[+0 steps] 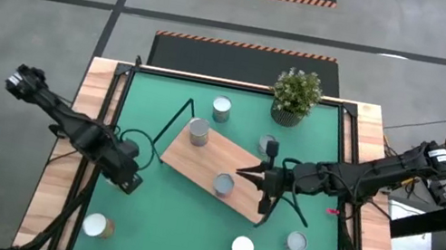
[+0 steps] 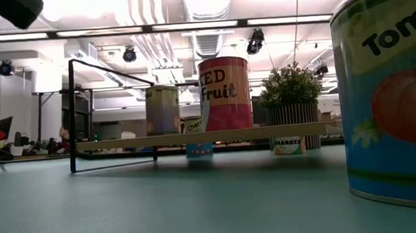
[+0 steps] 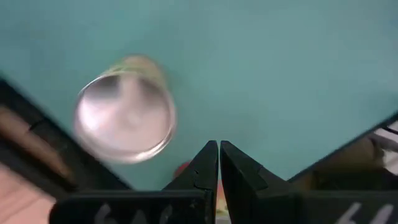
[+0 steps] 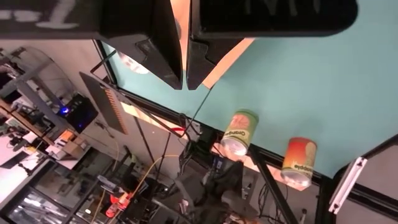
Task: Pick and place cans onto a shelf
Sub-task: Put the large canned oranges on the shelf
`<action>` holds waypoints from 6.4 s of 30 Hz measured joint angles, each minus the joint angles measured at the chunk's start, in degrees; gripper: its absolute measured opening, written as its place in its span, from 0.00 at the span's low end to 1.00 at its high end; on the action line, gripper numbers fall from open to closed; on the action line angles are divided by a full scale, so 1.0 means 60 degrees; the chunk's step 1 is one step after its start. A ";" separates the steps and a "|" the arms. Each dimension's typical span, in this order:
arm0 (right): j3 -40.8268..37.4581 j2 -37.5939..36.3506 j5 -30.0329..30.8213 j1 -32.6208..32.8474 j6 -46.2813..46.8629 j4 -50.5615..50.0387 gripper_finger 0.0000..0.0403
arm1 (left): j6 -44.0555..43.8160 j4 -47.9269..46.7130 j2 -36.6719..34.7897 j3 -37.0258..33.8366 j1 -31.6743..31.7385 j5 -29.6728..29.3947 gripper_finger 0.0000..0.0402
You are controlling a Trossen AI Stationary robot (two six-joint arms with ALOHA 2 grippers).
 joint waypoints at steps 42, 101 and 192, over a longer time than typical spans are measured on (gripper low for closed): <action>-0.0015 -0.0004 0.0002 0.0000 -0.0414 -0.0252 0.03 | -0.2755 -0.1126 0.1060 -0.0527 -0.1194 -0.1360 0.89; -0.0015 -0.0004 0.0008 -0.0002 -0.0487 -0.0295 0.03 | 0.1771 -0.2138 0.4532 0.5891 -0.0779 -0.2360 0.78; -0.0004 -0.0007 0.0086 -0.0004 -0.0516 -0.0447 0.03 | 1.5819 0.0242 0.5550 0.5456 0.3086 -0.3313 0.82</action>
